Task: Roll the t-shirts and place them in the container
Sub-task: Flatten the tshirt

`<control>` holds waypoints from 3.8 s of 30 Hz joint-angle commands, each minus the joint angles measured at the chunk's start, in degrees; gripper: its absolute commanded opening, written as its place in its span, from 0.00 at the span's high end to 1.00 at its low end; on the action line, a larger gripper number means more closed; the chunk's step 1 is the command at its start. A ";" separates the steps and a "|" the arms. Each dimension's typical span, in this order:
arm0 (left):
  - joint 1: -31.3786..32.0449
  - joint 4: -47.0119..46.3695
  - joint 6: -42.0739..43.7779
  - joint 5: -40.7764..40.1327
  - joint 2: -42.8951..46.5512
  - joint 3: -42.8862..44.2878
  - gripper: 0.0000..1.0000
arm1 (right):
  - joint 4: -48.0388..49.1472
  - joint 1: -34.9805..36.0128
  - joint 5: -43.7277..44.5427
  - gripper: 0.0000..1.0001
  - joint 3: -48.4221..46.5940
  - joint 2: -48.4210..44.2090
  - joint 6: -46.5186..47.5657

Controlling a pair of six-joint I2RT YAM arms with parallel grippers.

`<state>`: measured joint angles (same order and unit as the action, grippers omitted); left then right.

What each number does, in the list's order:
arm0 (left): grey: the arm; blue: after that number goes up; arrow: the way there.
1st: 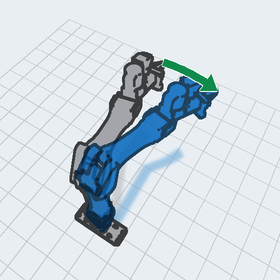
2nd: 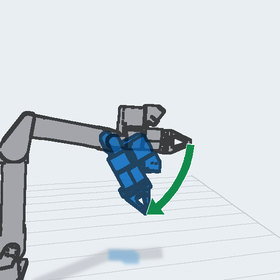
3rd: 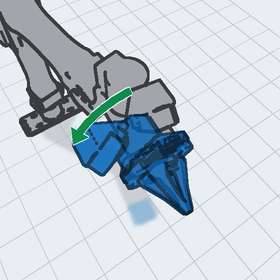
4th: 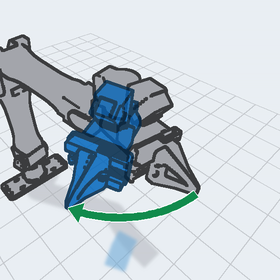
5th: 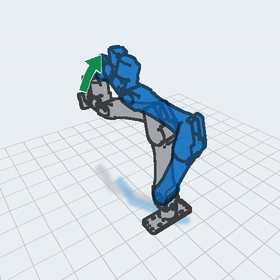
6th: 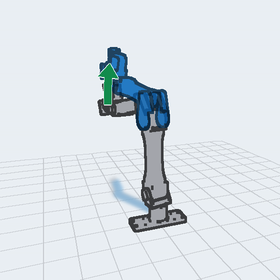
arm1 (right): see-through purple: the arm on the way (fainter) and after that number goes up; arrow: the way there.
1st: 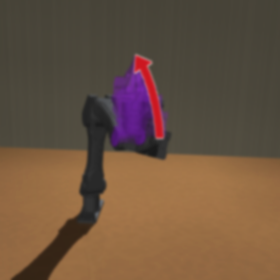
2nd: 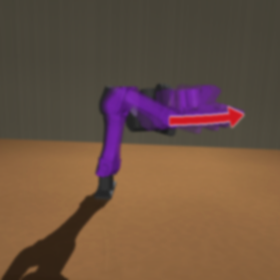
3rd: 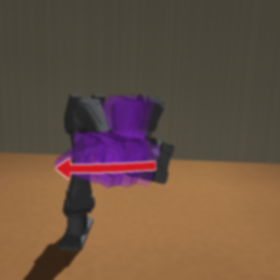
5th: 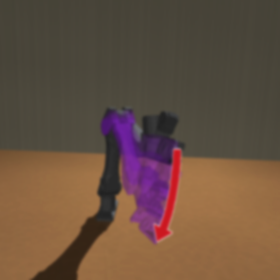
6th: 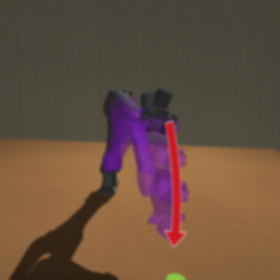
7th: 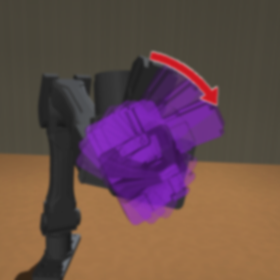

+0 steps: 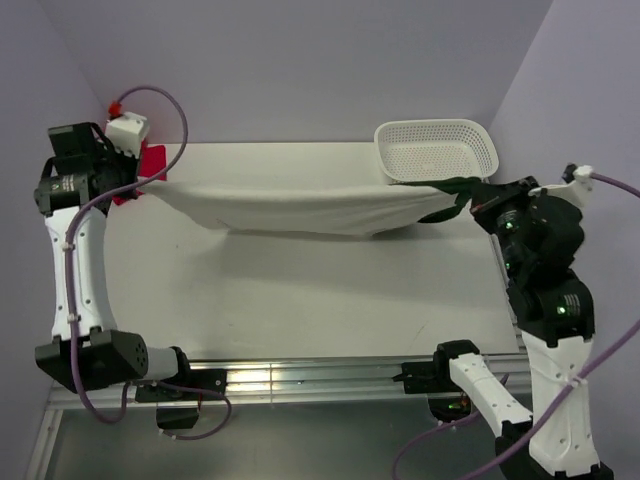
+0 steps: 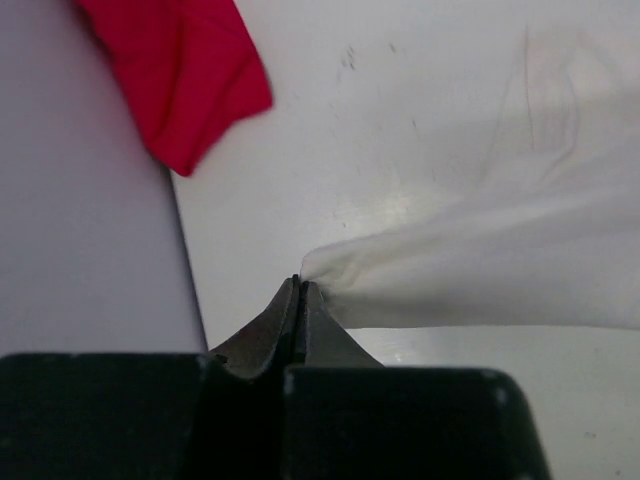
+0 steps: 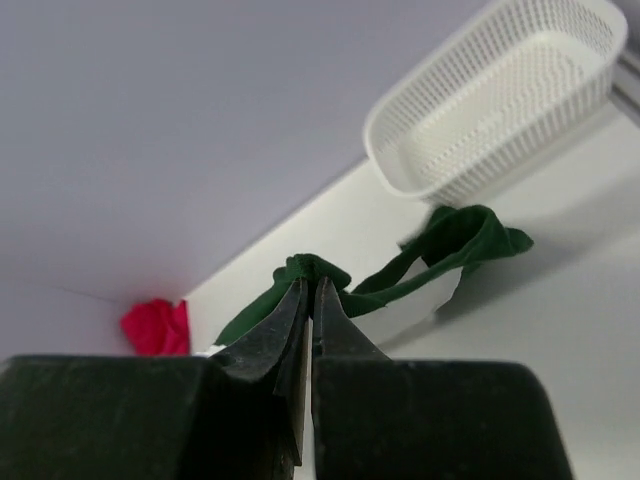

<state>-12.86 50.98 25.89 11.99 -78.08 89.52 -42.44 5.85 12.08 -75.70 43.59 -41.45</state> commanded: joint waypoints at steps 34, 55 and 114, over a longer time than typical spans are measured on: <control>1.78 -6.56 -13.41 -4.68 -41.62 58.94 1.00 | -3.00 9.54 -18.05 1.00 -78.49 73.71 14.12; -1.73 -16.36 -7.62 -7.69 -23.80 31.63 1.00 | 29.42 6.02 -6.45 1.00 -23.66 43.44 11.50; -14.12 -14.60 17.18 -7.51 -22.64 -25.18 1.00 | 23.10 6.02 -7.94 0.51 50.41 1.13 -7.69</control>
<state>-26.24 35.51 41.36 5.54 -100.22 62.06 -19.66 11.25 3.64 -19.31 44.80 -51.94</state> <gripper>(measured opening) 0.012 0.483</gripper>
